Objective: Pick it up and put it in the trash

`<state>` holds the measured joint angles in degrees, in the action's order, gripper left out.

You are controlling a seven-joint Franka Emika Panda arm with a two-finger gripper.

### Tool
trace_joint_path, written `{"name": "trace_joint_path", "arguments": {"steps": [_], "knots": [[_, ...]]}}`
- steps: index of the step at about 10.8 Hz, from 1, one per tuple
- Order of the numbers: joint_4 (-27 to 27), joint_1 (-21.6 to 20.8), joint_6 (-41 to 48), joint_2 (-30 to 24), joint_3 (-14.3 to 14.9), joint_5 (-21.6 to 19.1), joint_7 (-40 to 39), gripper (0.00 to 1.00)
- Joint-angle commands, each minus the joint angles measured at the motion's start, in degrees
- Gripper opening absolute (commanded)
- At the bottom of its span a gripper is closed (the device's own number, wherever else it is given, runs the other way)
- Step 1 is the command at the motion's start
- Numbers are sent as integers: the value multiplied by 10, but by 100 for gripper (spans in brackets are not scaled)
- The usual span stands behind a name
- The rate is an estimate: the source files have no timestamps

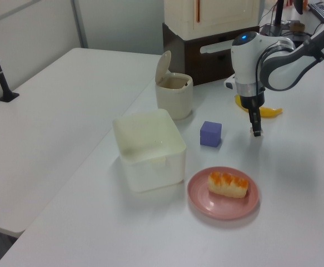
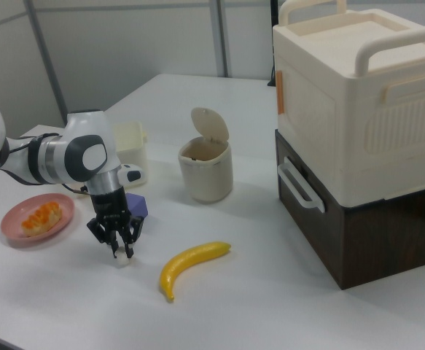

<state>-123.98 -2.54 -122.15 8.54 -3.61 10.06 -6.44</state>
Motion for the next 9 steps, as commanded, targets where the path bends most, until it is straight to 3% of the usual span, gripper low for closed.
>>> {"name": "trace_joint_path", "arguments": {"steps": [1, 3, 4, 6, 9], "knots": [[73, -8, 75, -40, 11, 0, -40, 14], [225, -4, 138, -27, 15, -43, -56, 15], [263, -1, 131, -21, 18, -52, -65, 15], [293, -1, 32, 1, 39, -53, -56, 16], [328, -1, -92, 78, 64, -42, 7, 16]]}}
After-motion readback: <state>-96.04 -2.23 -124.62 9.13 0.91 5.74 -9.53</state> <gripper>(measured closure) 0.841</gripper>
